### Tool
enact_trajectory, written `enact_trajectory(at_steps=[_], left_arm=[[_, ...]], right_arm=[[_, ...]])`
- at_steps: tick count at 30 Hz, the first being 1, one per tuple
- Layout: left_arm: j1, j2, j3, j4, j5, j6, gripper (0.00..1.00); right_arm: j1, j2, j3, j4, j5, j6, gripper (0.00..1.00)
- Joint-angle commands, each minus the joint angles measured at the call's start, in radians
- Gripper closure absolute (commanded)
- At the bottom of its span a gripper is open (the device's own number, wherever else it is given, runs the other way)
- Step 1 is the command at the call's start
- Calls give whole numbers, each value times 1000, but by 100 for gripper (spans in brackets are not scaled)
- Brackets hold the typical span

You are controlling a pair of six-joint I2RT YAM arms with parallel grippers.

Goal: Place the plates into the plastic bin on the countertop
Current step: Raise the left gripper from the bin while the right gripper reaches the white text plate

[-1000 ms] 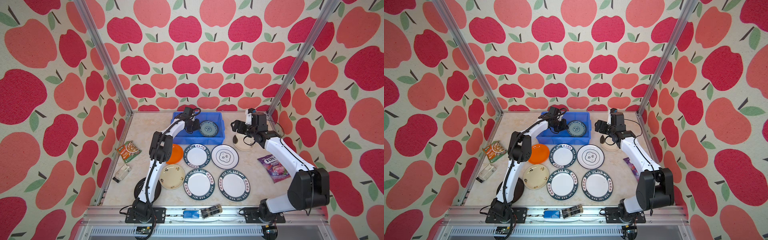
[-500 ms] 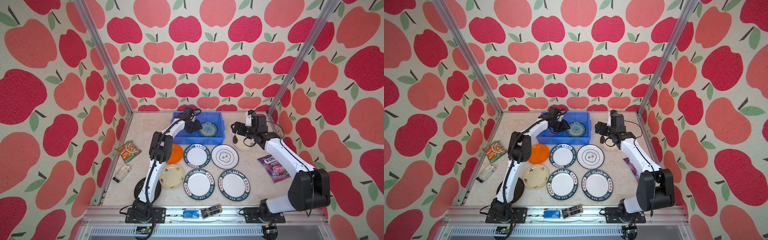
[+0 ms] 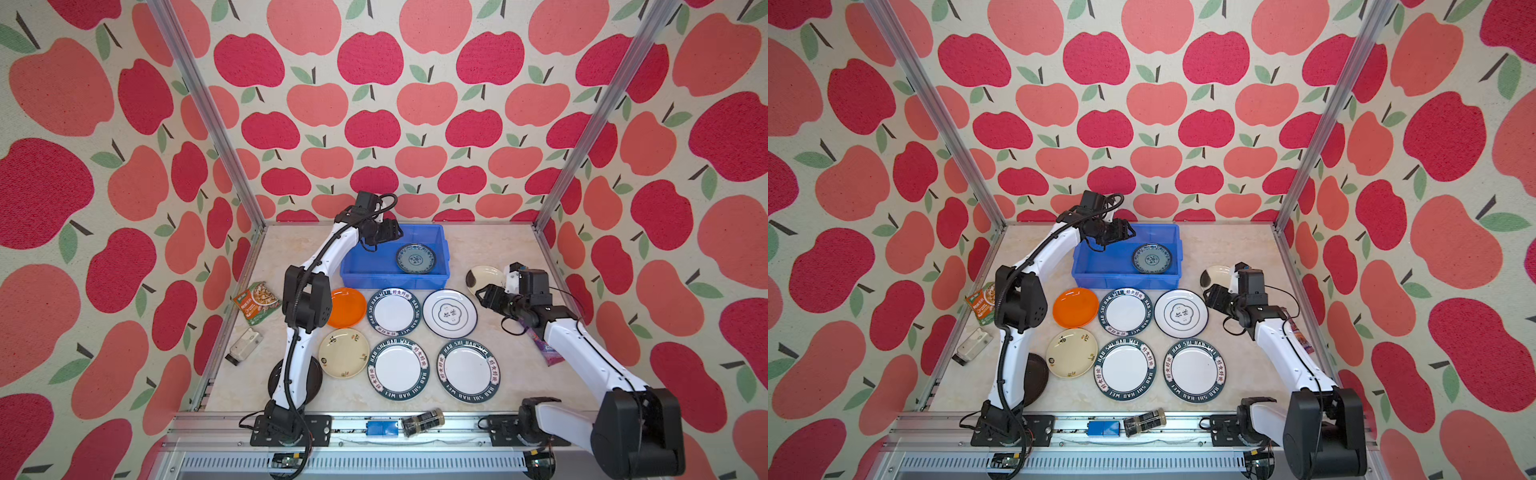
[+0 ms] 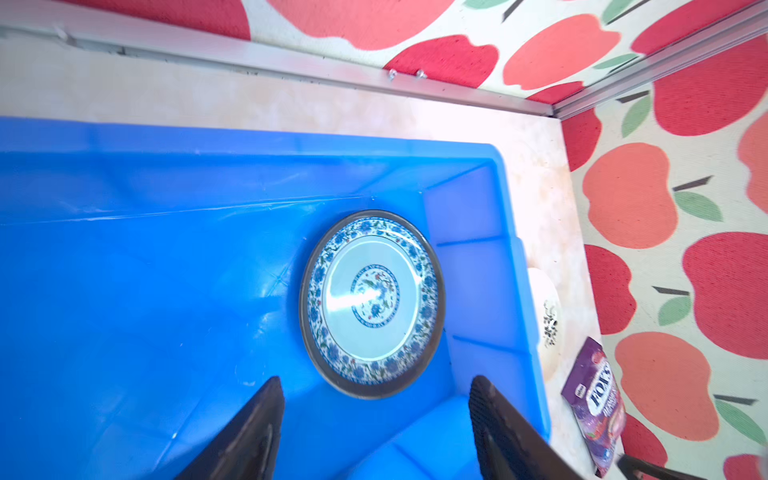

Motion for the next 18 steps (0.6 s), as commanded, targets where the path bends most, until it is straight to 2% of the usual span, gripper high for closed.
enact_trajectory(at_steps=[1, 4, 6, 10, 18], left_arm=[[18, -168, -186, 136, 96, -15, 27], [51, -282, -380, 277, 186, -91, 27], [66, -334, -462, 307, 199, -109, 28], [82, -408, -555, 295, 190, -102, 30], [121, -472, -671, 322, 180, -125, 31]], right_arm=[[-8, -12, -92, 94, -70, 99, 32], [-8, -10, -154, 171, -79, 147, 36], [-7, -2, -172, 193, -72, 157, 38], [-13, 24, -184, 200, -46, 151, 41], [-14, 100, -214, 274, -73, 169, 43]])
